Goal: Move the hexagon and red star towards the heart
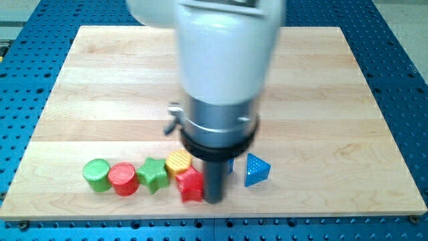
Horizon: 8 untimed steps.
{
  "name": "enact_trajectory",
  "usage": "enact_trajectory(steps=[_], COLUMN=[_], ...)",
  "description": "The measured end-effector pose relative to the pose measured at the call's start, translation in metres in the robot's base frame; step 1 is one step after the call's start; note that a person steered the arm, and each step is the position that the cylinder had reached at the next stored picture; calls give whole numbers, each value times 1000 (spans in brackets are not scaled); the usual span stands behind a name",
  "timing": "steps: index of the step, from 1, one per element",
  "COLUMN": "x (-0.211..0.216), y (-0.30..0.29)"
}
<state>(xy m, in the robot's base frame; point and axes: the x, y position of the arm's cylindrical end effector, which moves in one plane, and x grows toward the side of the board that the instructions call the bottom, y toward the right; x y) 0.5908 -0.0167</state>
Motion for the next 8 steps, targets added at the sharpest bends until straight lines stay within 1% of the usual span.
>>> enact_trajectory(steps=[2,3,5,7,8], x=[26,18,-68,-68,-68], y=[5,-56,-43,-34,-20])
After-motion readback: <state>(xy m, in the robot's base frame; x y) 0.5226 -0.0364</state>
